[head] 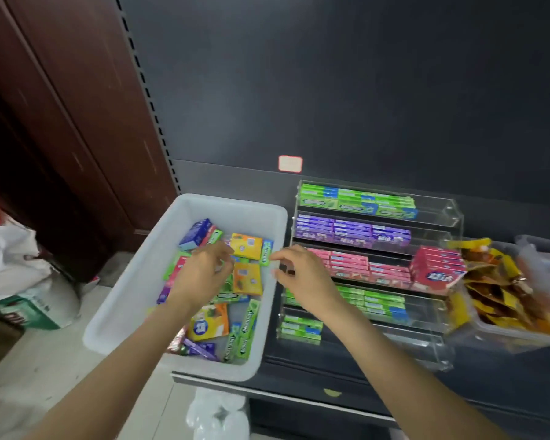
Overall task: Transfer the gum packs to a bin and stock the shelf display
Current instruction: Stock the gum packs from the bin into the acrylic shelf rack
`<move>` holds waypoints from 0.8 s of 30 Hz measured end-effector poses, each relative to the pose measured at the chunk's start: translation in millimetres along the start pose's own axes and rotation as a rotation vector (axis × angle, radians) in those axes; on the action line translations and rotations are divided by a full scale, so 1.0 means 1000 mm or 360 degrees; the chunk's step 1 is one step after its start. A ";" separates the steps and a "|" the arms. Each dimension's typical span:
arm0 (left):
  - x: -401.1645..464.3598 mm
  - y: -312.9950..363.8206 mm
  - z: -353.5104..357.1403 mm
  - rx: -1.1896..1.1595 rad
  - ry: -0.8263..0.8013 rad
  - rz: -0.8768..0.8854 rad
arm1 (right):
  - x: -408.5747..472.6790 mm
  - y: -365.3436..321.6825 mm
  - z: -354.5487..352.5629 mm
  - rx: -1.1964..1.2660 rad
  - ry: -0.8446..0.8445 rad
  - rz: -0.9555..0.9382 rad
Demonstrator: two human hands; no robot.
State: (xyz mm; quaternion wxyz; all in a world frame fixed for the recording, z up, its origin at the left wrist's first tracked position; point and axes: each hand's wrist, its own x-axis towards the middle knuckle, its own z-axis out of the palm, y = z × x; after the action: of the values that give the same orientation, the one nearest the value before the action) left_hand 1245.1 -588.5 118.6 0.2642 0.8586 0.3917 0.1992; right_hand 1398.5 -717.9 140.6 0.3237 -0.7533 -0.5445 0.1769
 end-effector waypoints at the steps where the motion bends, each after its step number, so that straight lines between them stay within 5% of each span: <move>1: 0.001 -0.017 -0.003 0.0063 -0.0038 -0.0034 | 0.004 -0.004 0.010 -0.0001 -0.0035 -0.0002; 5: 0.003 -0.085 -0.023 0.0381 -0.0344 -0.0109 | 0.032 -0.024 0.069 -0.0075 -0.0165 0.0103; 12: 0.002 -0.129 -0.020 0.0751 -0.0881 0.0187 | 0.047 -0.027 0.143 -0.0448 -0.0610 0.0301; 18: 0.003 -0.131 -0.011 0.0750 -0.0891 0.0194 | 0.053 -0.025 0.149 -0.0776 -0.0402 0.0224; 24: 0.016 -0.125 -0.010 0.0509 -0.0523 0.0278 | 0.067 -0.033 0.123 -0.0193 0.0155 0.0433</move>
State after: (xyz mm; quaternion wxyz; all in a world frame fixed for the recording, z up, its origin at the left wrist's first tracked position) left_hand 1178.9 -504.0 52.3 0.1670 0.9409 0.2943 0.0143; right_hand 1322.2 -612.2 79.3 0.2767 -0.8460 -0.4307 0.1492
